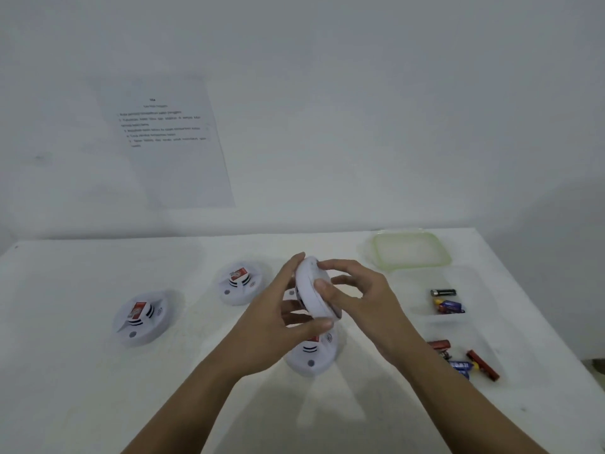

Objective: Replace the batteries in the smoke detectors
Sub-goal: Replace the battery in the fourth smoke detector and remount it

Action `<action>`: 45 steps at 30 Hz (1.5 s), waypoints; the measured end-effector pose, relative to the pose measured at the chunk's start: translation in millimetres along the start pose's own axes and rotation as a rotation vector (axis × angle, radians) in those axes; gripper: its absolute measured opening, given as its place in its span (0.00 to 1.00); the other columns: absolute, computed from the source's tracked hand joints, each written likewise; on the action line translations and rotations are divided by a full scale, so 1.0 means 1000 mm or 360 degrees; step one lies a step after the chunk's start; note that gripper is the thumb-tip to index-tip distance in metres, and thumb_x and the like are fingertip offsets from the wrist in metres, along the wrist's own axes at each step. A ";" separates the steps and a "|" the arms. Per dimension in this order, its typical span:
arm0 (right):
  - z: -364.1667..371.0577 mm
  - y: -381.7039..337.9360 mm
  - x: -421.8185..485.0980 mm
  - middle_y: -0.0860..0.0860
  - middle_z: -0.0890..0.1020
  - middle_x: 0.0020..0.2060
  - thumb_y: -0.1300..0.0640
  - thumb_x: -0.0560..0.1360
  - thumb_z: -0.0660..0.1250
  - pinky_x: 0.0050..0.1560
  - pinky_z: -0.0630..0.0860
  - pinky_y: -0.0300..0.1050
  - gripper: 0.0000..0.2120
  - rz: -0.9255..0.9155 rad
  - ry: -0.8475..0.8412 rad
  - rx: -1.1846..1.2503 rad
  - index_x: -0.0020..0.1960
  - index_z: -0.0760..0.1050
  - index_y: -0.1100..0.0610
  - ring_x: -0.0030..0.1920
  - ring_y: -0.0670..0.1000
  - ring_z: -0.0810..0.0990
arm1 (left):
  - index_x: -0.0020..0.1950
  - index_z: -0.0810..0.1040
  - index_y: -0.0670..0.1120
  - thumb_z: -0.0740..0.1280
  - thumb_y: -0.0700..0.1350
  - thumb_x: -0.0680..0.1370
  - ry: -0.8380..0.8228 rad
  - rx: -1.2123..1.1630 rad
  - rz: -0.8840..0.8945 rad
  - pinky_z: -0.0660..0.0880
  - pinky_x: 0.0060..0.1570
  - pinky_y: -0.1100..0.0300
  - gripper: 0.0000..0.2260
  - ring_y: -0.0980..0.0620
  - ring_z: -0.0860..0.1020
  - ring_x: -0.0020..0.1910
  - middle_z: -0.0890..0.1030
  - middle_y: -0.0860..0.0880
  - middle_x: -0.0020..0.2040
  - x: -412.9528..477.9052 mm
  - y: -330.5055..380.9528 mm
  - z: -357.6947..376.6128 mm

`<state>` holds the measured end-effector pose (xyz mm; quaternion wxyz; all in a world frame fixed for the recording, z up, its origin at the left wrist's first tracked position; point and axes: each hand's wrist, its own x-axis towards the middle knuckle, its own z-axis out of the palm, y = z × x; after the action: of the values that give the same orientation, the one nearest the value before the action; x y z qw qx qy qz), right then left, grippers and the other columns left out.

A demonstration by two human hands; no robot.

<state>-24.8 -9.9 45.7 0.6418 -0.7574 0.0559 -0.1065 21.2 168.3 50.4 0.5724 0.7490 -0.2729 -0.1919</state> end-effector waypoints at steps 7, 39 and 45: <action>-0.037 0.003 -0.006 0.39 0.80 0.57 0.52 0.68 0.81 0.47 0.79 0.39 0.19 -0.0166 -0.0093 -0.0177 0.58 0.83 0.46 0.59 0.42 0.78 | 0.75 0.60 0.64 0.79 0.42 0.71 0.0062 0.0031 0.0034 0.81 0.56 0.58 0.41 0.56 0.80 0.62 0.76 0.62 0.67 0.004 0.001 0.038; -0.078 -0.009 -0.041 0.41 0.80 0.48 0.45 0.62 0.83 0.44 0.66 0.24 0.23 -0.0268 0.0022 -0.0463 0.53 0.81 0.48 0.52 0.42 0.76 | 0.73 0.61 0.59 0.80 0.49 0.67 0.0191 0.0223 0.0185 0.76 0.64 0.62 0.41 0.57 0.72 0.70 0.72 0.66 0.68 -0.006 0.018 0.091; -0.078 -0.009 -0.037 0.45 0.81 0.48 0.52 0.62 0.85 0.44 0.70 0.26 0.23 -0.0301 0.0001 -0.0420 0.53 0.82 0.53 0.50 0.42 0.77 | 0.77 0.59 0.53 0.81 0.51 0.67 0.0083 0.0434 0.0186 0.76 0.66 0.46 0.45 0.48 0.73 0.70 0.72 0.54 0.70 -0.001 0.020 0.081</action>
<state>-79.9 -75.2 62.7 0.5239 -0.8369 -0.0018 -0.1585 -32.3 104.1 48.0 0.4823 0.8075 -0.3246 -0.0999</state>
